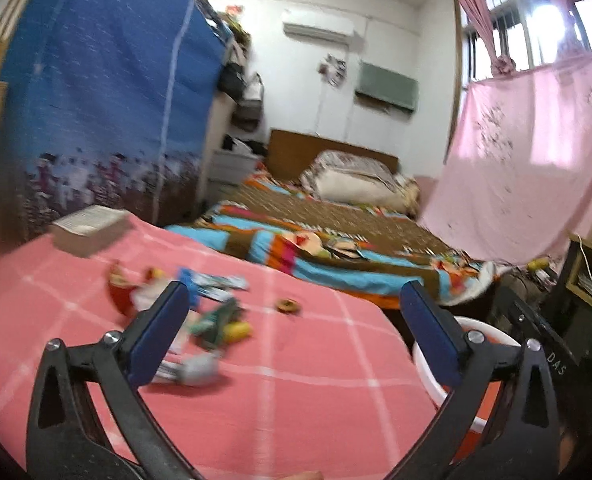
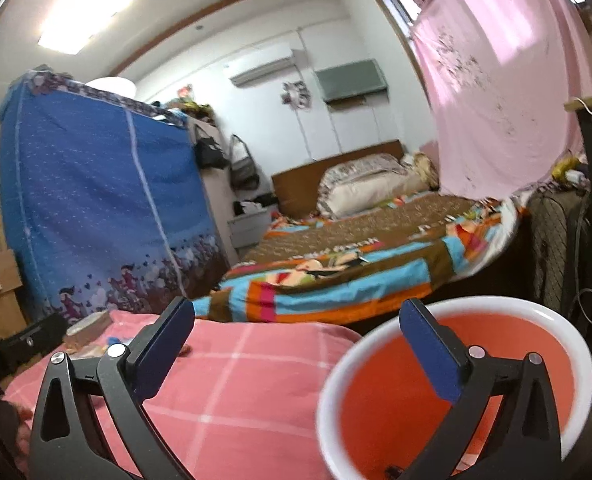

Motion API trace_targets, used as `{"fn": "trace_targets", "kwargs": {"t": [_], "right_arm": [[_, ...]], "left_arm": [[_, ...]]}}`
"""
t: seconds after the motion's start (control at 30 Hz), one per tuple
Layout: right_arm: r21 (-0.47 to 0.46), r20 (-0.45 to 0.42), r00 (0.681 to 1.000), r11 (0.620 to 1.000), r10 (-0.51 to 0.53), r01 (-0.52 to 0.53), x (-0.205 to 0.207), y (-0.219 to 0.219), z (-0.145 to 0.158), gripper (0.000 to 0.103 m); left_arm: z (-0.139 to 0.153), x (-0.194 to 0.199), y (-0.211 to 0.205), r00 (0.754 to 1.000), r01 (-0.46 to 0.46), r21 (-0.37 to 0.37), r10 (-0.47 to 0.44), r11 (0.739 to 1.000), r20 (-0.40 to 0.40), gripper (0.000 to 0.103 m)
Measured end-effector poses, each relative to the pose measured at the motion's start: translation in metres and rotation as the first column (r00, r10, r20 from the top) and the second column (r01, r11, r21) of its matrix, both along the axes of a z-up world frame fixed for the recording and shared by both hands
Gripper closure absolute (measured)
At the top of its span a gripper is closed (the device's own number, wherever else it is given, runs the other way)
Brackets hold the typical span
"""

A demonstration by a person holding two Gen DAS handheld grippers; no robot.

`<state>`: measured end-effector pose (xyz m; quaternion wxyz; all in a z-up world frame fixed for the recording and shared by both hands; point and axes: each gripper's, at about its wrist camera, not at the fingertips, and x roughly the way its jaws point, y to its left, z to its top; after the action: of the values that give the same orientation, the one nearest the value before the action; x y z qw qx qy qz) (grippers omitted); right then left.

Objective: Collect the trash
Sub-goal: 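Grasp the grey cloth with the right gripper while the left gripper returns to the pile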

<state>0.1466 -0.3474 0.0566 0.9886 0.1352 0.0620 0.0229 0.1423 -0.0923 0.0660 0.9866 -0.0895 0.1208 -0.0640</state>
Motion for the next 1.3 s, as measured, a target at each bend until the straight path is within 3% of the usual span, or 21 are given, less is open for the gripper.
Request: {"fn": "trace_targets", "kwargs": {"t": [0.37, 0.53, 0.83, 1.03, 1.17, 1.3], "right_arm": [[-0.067, 0.149, 0.977, 0.987, 0.153, -0.144, -0.010, 0.067, 0.011, 0.000], [-0.122, 0.131, 0.965, 0.970, 0.226, -0.211, -0.001, 0.102, 0.012, 0.000], [-0.178, -0.042, 0.934, 0.917, 0.354, -0.356, 0.026, 0.163, 0.000, 0.000], [-0.219, -0.241, 0.877, 0.857, 0.415, -0.466, 0.044, 0.200, -0.019, 0.002], [-0.220, -0.340, 0.834, 0.825, 0.435, -0.520, 0.052, 0.214, -0.034, 0.016], [-0.169, -0.418, 0.778, 0.801, 0.469, -0.574, 0.062, 0.222, -0.047, 0.039]], "left_arm": [[-0.002, -0.026, 0.066, 0.984, -0.177, 0.066, 0.174, 0.982, 0.043, 0.000], [-0.010, -0.030, 0.088, 0.973, -0.232, 0.076, 0.232, 0.970, 0.017, 0.000], [-0.020, -0.035, 0.122, 0.949, -0.309, 0.117, 0.314, 0.944, -0.029, 0.000], [-0.033, -0.022, 0.138, 0.927, -0.336, 0.161, 0.356, 0.928, -0.118, 0.000], [-0.046, -0.014, 0.144, 0.918, -0.317, 0.179, 0.349, 0.931, -0.189, 0.000], [-0.053, -0.005, 0.148, 0.918, -0.284, 0.165, 0.317, 0.945, -0.239, 0.001]]}}
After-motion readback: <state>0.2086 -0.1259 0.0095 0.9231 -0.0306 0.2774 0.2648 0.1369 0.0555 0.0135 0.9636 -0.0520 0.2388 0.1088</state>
